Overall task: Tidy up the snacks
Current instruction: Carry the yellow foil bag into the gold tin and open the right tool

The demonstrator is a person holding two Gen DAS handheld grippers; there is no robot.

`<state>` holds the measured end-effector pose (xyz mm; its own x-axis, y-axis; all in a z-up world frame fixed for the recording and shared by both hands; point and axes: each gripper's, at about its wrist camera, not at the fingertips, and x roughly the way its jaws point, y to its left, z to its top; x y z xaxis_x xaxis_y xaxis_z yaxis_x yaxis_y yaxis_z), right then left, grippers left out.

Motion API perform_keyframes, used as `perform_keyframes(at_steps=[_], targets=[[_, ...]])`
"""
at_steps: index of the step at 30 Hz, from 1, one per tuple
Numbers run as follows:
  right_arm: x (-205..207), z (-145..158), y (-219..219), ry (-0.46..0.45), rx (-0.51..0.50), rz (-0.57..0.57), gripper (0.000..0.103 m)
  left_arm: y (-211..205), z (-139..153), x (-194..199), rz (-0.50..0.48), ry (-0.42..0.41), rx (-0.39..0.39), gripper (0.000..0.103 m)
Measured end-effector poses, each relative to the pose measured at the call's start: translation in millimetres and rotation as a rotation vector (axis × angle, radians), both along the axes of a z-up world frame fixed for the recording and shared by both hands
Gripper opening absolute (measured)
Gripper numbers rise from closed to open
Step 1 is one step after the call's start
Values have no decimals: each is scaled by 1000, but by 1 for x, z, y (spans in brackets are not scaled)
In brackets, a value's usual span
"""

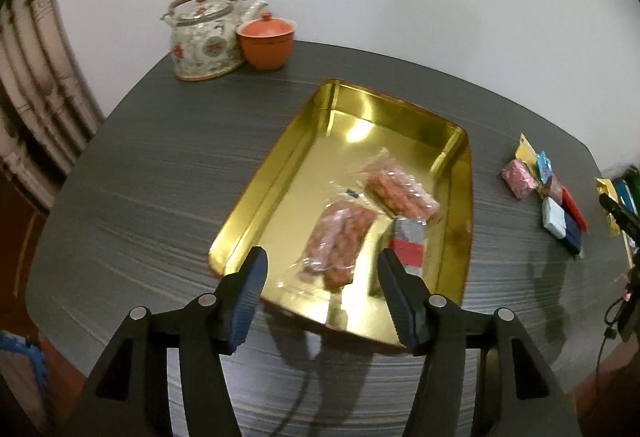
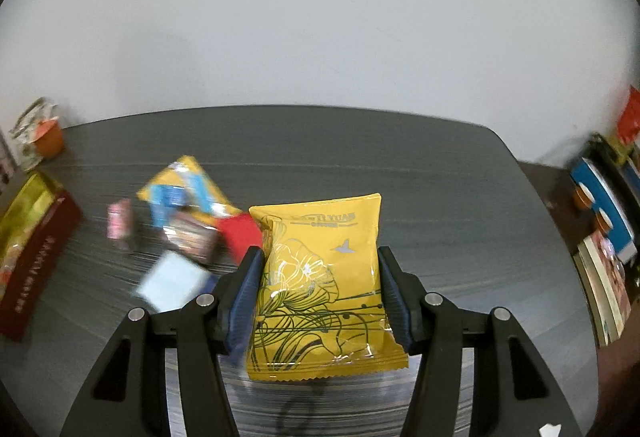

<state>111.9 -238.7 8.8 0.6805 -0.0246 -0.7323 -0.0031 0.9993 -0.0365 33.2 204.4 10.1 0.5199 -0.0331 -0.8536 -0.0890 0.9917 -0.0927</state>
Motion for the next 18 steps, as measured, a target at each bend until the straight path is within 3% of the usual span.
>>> perform_keyframes(at_steps=[5,10,18], targets=[[-5,15,72,-6,21,157,53,23,-3,0,75,14,-20,60],[-14,21,149,-7,48,333,53,42,3,-4,151,-14,25,68],[-26,10,249,25,63,540,53,76,-5,-4,287,15,-33,69]])
